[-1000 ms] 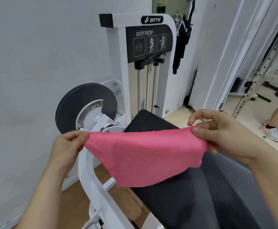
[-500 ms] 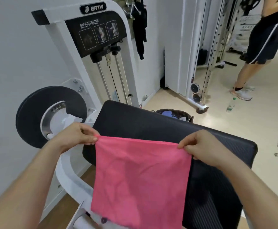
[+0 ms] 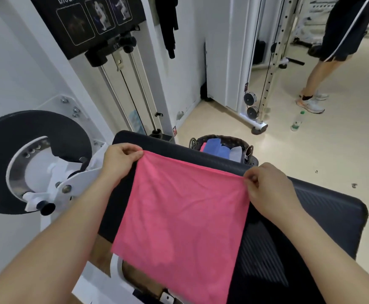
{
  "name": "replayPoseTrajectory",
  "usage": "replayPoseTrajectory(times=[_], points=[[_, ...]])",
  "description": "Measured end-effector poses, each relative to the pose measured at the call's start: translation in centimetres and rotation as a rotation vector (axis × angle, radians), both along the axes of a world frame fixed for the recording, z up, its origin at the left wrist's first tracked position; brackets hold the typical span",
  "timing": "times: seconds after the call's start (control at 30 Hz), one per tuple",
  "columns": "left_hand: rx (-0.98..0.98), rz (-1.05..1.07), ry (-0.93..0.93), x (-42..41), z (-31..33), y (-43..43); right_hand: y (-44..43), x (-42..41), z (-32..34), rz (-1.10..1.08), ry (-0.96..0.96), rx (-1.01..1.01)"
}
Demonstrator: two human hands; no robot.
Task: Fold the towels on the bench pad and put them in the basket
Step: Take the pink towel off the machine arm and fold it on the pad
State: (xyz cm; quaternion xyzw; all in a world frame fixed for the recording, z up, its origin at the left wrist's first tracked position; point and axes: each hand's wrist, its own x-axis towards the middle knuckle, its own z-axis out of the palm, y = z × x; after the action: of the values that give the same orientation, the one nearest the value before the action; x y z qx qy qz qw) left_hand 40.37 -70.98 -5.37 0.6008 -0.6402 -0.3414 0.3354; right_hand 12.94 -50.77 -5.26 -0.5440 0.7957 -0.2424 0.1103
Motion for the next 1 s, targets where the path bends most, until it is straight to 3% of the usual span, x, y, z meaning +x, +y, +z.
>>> replayPoseTrajectory(times=[0.37,0.63,0.8,0.9,1.0], points=[[-0.061,0.047,0.119,-1.8,-1.4,-2.8,-2.8,-0.7,0.3,-0.158,-0.001,-0.09],[-0.093,0.028,-0.024,-1.5,-2.2,-3.4,-2.8,-0.1,-0.1,-0.106,0.081,-0.056],[-0.143,0.039,-0.105,1.2,-2.6,1.3,0.8,2.7,-0.7,0.225,0.192,-0.27],[-0.108,0.05,-0.156,4.8,-5.1,6.9,3.7,5.7,-3.1,0.557,0.299,-0.159],[0.005,0.15,-0.189,8.1,-8.4,11.8,6.2,7.8,-5.2,0.711,0.336,-0.062]])
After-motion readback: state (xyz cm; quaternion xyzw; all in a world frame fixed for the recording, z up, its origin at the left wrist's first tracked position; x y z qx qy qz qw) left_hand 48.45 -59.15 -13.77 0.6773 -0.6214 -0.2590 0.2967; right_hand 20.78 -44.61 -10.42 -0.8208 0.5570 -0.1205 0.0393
